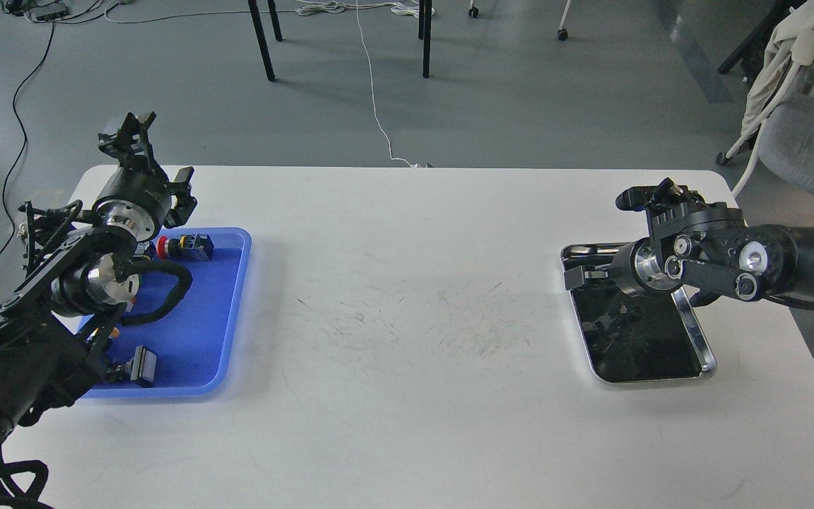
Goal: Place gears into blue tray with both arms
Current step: 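Lower the right gripper onto the metal tray and grasp a small black part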
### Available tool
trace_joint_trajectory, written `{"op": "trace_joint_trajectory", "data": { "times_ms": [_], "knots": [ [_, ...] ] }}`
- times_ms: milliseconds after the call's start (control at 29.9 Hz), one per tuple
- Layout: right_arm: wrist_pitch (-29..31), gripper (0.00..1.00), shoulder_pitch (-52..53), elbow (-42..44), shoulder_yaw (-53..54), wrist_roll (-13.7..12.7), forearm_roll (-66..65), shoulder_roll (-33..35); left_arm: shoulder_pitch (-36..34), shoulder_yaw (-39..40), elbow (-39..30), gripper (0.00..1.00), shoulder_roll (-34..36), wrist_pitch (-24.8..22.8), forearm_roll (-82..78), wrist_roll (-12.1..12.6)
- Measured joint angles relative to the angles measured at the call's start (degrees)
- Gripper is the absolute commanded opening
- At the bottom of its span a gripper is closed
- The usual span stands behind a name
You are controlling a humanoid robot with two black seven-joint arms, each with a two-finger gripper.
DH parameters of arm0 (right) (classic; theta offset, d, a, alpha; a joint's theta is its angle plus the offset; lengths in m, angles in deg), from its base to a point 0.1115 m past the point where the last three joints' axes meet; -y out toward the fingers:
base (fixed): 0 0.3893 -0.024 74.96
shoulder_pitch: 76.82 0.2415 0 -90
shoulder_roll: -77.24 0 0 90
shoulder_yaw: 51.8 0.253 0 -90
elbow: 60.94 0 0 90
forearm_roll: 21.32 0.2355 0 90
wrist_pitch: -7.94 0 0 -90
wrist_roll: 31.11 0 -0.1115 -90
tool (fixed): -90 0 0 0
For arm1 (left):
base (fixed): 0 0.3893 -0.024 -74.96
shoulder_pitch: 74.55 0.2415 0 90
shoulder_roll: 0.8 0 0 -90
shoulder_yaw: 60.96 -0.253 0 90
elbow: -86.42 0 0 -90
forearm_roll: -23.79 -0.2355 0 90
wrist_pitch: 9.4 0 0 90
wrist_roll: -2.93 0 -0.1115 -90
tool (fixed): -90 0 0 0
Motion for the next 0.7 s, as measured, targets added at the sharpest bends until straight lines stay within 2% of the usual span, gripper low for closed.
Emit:
{"op": "trace_joint_trajectory", "data": {
  "times_ms": [234, 535, 702],
  "knots": [
    [0.0, 0.79, -0.31, 0.18, -0.06, 0.18, -0.83, 0.38, 0.01, 0.02, 0.06, 0.98, 0.59, 0.0, 0.03, -0.02],
    [0.0, 0.68, -1.05, 0.64, -0.06, 0.31, -1.02, 0.33, 0.09, -0.07, 0.26, 0.98, 1.03, 0.0, 0.03, -0.06],
    [-0.01, 0.53, -1.59, 0.86, 0.01, 0.35, -1.05, 0.48, 0.1, -0.07, 0.27, 0.98, 1.05, 0.0, 0.02, -0.06]
  ]
}}
